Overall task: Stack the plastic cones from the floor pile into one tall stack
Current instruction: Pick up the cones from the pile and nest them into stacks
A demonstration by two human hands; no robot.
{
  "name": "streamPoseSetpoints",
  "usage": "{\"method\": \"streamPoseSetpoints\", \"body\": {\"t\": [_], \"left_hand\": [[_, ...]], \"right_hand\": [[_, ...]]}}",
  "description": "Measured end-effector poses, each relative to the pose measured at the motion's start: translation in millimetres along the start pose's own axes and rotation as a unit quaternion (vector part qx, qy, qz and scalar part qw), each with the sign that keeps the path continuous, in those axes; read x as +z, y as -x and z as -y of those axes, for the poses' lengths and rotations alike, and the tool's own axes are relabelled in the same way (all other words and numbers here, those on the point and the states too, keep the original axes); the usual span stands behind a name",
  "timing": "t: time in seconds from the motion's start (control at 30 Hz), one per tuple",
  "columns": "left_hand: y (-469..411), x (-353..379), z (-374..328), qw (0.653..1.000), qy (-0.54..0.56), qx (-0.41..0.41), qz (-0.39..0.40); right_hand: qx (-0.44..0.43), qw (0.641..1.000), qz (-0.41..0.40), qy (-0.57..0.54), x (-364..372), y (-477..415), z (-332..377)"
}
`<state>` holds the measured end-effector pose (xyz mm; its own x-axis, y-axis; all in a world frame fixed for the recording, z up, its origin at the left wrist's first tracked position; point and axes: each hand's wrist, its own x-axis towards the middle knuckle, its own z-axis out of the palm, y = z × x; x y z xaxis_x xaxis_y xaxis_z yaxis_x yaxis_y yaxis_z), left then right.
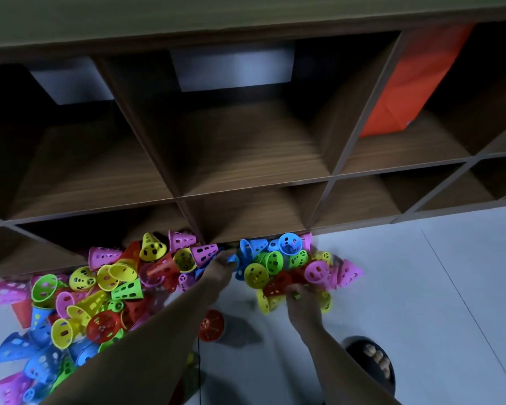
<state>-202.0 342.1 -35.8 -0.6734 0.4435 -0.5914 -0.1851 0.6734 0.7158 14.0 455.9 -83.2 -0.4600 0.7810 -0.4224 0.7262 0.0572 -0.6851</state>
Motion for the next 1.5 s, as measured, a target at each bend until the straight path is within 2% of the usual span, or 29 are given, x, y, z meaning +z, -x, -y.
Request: {"method": "streamPoseSetpoints", "body": {"t": [0.13,0.23,0.33,0.47,0.57,0.7,0.77,0.87,1.03,1.1,1.27,1.37,1.5], "left_hand": [[-9.2,2.5,-8.8,0.998,0.012,-0.054,0.023],[-16.8,-0.1,-7.7,0.996,0.03,-0.088,0.012],[-13.7,-4.0,-3.6,0.998,0.033,-0.062,-0.005],[10.8,-13.8,-0.7,0.997,0.001,0.008,-0.073],[27.1,-27.2,4.4,0.995,-0.011,0.02,-0.097],[42.5,-47.4,20.5,0.992,0.086,0.012,-0.092],[57.6,-57.2,22.2,0.987,0.127,0.002,-0.101],[80.2,-66.3,27.3,0.978,0.173,-0.02,-0.115],[104.4,-73.6,58.3,0.96,0.249,-0.07,-0.106],[113.1,-73.0,67.3,0.962,0.244,-0.082,-0.089],[120.1,-58.0,81.5,0.972,0.21,-0.095,-0.05],[122.7,-56.0,84.5,0.973,0.199,-0.103,-0.06],[124.3,-58.6,83.3,0.971,0.198,-0.105,-0.084]], "right_hand": [[0.033,0.999,0.016,-0.03,5.2,-3.4,-5.0],[0.03,0.999,-0.015,-0.031,1.6,1.2,2.6],[0.016,0.998,-0.046,-0.042,0.4,4.9,10.4],[-0.003,0.994,-0.07,-0.08,1.0,13.9,19.3],[-0.012,0.99,-0.089,-0.111,2.1,24.4,25.3],[0.037,0.98,-0.109,-0.162,-5.8,42.1,50.1],[0.091,0.967,-0.119,-0.207,-8.7,47.9,63.0],[0.188,0.916,-0.092,-0.342,-4.4,49.4,71.3],[0.243,0.851,0.003,-0.465,8.1,65.1,84.8],[0.252,0.833,0.047,-0.489,13.4,75.0,92.2],[0.22,0.856,0.124,-0.45,24.4,106.6,103.1],[0.204,0.889,0.13,-0.39,30.5,117.8,100.6],[0.199,0.912,0.106,-0.341,41.0,119.5,92.2]]}}
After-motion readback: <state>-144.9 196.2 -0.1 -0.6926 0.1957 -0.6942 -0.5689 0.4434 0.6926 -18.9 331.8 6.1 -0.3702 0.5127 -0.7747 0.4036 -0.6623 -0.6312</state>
